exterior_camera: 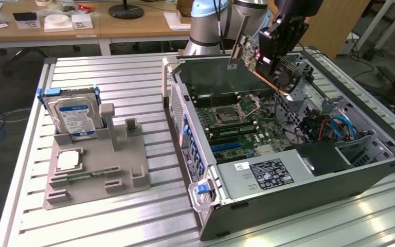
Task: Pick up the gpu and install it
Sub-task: 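Insert the gpu into the slot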
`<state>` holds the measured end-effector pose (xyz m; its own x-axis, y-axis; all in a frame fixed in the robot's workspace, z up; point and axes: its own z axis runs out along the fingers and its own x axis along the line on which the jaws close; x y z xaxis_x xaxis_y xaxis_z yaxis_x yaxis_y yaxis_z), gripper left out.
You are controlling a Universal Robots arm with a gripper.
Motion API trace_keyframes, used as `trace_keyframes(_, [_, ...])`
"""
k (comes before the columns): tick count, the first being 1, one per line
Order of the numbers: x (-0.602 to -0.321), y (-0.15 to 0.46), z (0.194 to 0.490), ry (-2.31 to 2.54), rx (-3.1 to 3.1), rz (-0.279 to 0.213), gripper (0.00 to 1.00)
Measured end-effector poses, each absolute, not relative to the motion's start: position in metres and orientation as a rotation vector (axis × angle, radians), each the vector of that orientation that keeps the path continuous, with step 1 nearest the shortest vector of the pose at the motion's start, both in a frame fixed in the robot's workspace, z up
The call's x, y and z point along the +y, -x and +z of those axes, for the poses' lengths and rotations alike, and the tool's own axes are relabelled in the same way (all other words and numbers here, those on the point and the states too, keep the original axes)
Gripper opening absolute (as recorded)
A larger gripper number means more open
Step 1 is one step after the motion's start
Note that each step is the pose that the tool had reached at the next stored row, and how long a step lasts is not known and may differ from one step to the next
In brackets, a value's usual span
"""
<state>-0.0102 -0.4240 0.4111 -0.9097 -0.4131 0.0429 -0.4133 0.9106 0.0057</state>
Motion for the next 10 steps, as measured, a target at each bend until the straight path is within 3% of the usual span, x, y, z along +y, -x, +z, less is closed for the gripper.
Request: trace_keyframes(10, [-0.4240,0.0087,0.4110,-0.743,-3.008,0.007,0.28])
